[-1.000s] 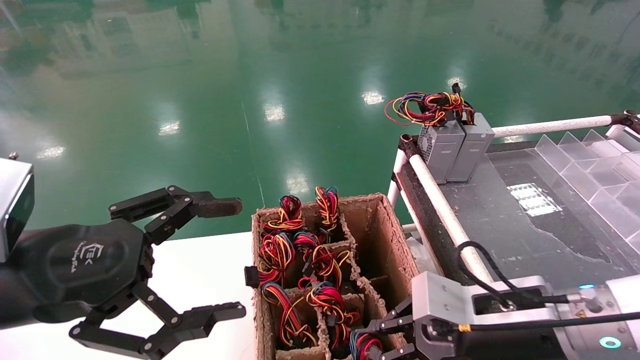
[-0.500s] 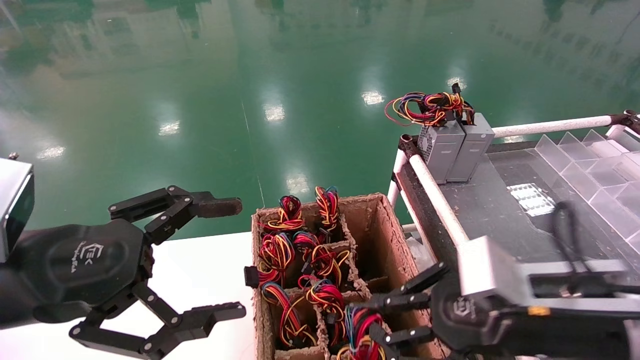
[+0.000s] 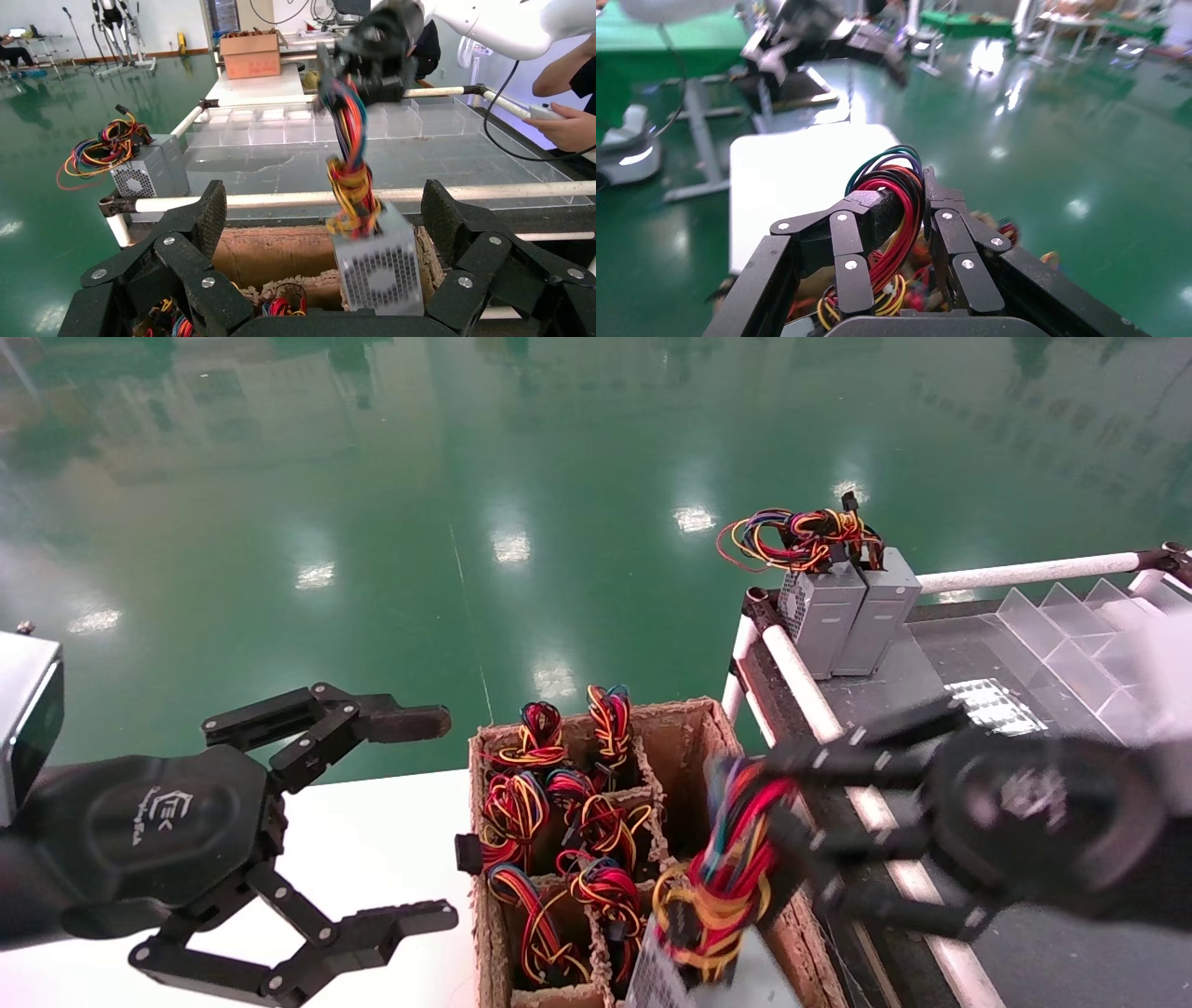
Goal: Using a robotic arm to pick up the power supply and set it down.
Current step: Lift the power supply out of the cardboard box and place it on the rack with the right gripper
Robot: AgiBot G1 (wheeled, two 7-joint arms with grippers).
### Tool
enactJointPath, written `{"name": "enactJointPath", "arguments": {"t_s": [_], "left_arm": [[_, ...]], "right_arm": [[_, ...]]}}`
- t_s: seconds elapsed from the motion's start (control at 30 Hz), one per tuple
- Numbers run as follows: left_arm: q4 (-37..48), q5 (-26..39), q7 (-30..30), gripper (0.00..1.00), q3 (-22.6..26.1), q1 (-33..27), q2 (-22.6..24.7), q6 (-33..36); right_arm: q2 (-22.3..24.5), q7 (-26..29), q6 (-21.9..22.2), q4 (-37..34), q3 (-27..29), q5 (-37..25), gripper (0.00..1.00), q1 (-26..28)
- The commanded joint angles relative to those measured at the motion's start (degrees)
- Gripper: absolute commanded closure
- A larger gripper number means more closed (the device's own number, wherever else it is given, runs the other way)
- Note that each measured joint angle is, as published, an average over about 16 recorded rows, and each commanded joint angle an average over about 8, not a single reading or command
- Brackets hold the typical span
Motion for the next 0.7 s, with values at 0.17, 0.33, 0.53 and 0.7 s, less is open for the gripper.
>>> {"name": "enactJointPath", "arguments": {"t_s": [0.17, 0.33, 0.53, 0.7], "left_arm": [[0.00, 0.00, 0.00, 0.00, 0.00, 0.00, 0.00, 0.00], [0.00, 0.00, 0.00, 0.00, 0.00, 0.00, 0.00, 0.00], [0.00, 0.00, 0.00, 0.00, 0.00, 0.00, 0.00, 0.00], [0.00, 0.00, 0.00, 0.00, 0.01, 0.00, 0.00, 0.00]], "right_arm": [[2.31, 0.08, 2.81, -1.58, 3.46, 3.32, 1.00, -0.07], [3.87, -0.32, 5.51, -4.99, 5.32, 3.53, 1.00, 0.71], [5.00, -1.53, 9.65, -11.06, 5.96, 0.43, 1.00, 3.26], [4.70, -3.49, 12.32, -18.14, 5.41, -3.15, 1.00, 6.21]]}}
